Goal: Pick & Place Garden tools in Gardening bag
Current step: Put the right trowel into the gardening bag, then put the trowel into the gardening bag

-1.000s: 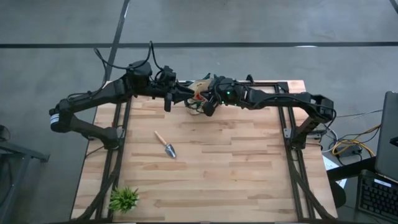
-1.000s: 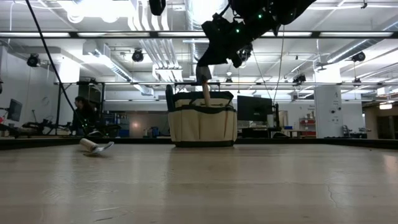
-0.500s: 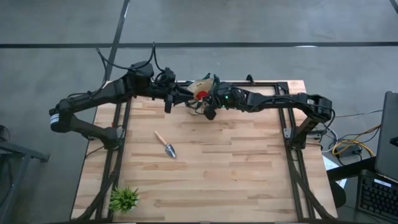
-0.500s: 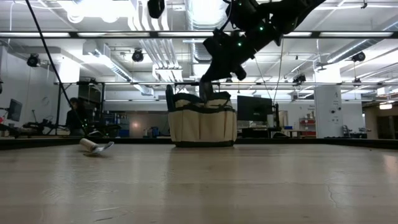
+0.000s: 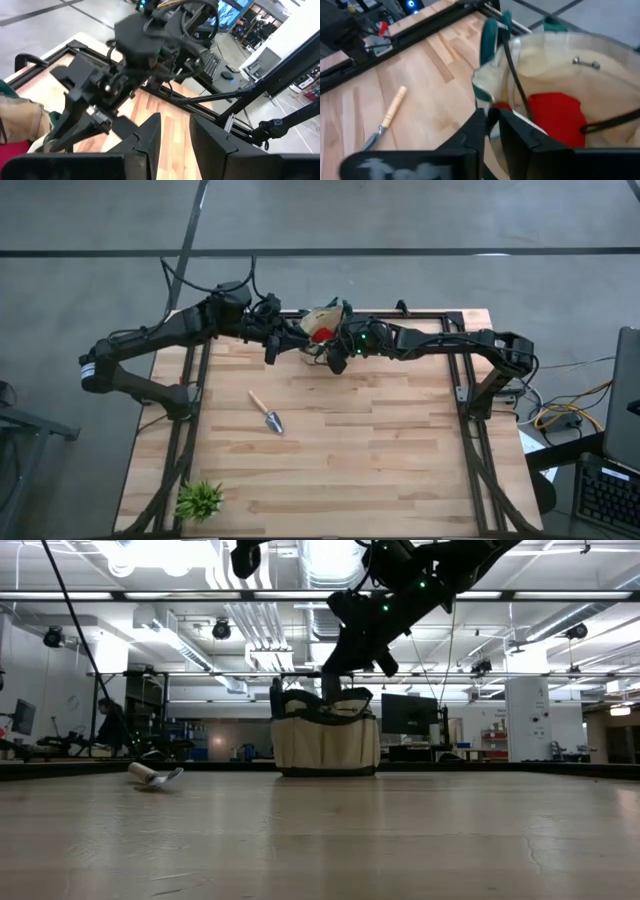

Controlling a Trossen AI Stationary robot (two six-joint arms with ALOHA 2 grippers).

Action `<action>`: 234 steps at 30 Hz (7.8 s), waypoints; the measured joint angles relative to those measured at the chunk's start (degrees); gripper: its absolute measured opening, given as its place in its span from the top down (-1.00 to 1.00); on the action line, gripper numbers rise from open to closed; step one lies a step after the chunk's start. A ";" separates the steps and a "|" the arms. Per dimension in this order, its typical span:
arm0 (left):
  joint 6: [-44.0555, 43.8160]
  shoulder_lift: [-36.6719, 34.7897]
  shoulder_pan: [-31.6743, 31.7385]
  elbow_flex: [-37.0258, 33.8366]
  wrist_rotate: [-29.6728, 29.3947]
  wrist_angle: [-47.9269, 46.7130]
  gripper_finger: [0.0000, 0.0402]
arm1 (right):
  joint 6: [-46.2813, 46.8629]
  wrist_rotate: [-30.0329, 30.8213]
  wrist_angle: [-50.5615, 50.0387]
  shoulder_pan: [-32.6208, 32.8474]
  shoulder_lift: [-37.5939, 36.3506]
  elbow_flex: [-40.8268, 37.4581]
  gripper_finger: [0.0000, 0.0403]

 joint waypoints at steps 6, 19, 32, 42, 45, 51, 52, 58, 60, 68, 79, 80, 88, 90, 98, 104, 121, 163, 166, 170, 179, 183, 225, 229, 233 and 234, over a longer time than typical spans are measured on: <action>1.75 0.00 0.27 0.00 -0.02 -4.90 0.47 | 0.13 0.04 -0.07 -0.04 -0.41 2.47 0.44; 13.80 3.36 1.90 0.00 6.40 -22.42 0.47 | 3.15 -3.89 -2.40 0.07 -1.52 9.55 0.10; 35.93 16.63 0.84 -0.02 15.36 -42.11 0.47 | 3.61 -10.89 -12.38 0.26 -5.41 16.06 0.18; 53.88 26.17 -3.67 -0.42 9.72 -43.89 0.47 | 5.06 -10.45 -12.78 1.47 -8.91 15.29 0.27; 57.32 27.72 -5.05 -1.40 7.35 -43.95 0.47 | 5.71 -10.45 -12.71 2.14 -9.26 15.29 0.29; 60.71 29.78 -6.57 -4.76 5.00 -41.33 0.47 | 6.01 -10.23 -12.64 2.95 -9.27 15.27 0.33; 60.83 30.02 -6.62 -5.23 4.68 -40.46 0.47 | 6.06 -10.23 -12.48 2.97 -9.26 15.27 0.34; 60.83 30.64 -6.67 -8.13 4.43 -35.93 0.47 | 6.12 -10.19 -12.01 2.97 -9.26 15.27 0.39; 61.86 30.67 -6.73 -9.70 4.36 -34.95 0.47 | 6.11 -10.12 -12.01 2.97 -9.27 15.26 0.40; 61.90 30.67 -7.01 -14.98 4.41 -30.29 0.47 | 5.97 -10.07 -11.97 2.97 -9.25 15.25 0.46; 62.03 30.67 -7.04 -18.18 3.13 -27.58 0.47 | 6.10 -10.08 -11.90 2.97 -9.25 15.25 0.55; 62.21 30.67 -7.04 -18.28 3.15 -27.48 0.47 | 6.10 -10.08 -11.90 2.97 -9.25 15.25 0.56; 63.21 30.56 -6.99 -19.30 3.69 -27.60 0.70 | 5.99 -10.08 -11.89 2.97 -9.25 15.25 0.55; 63.15 30.56 -7.02 -19.65 4.59 -28.74 0.83 | 5.97 -10.08 -11.89 2.97 -9.25 15.25 0.55; 60.12 30.60 -6.97 -19.21 8.48 -30.14 0.98 | 5.97 -10.08 -11.90 2.95 -9.25 15.25 0.60; 56.72 30.25 -6.18 -18.05 11.58 -30.32 0.99 | 5.98 -10.09 -11.90 2.95 -9.25 15.25 0.59; 50.32 27.15 -2.09 -7.26 18.95 -29.70 1.00 | 7.23 -12.43 -12.47 2.77 -10.08 15.18 0.64; 32.07 17.35 9.88 19.92 13.64 -11.81 1.00 | 1.84 -0.99 -24.63 6.05 -19.82 18.68 0.12; 32.05 17.03 9.89 20.15 13.63 -11.67 1.00 | 1.36 0.73 -24.71 6.09 -19.90 18.68 0.11; 32.47 16.41 9.86 20.15 13.67 -11.31 1.00 | 0.02 2.44 -24.73 6.08 -20.18 18.68 0.13; 31.41 16.04 8.50 20.15 13.70 -10.24 1.00 | -0.32 2.88 -21.42 6.10 -18.17 18.68 0.18; 31.45 16.24 8.11 20.13 13.66 -10.18 1.00 | -0.34 2.87 -19.92 6.10 -16.76 18.68 0.21; 25.56 16.10 9.65 19.65 11.17 -11.08 0.54 | 1.39 3.84 -33.80 6.08 -16.85 18.68 0.96; 25.55 16.02 9.73 19.65 9.57 -11.37 0.46 | 2.91 6.30 -39.16 6.08 -16.57 18.68 0.96; 25.55 16.02 9.70 19.65 9.57 -11.35 0.45 | 3.14 8.60 -41.54 6.38 -16.62 18.68 0.96; 25.55 16.01 9.70 19.65 9.55 -11.35 0.45 | 3.14 9.16 -42.14 6.38 -16.68 18.68 0.96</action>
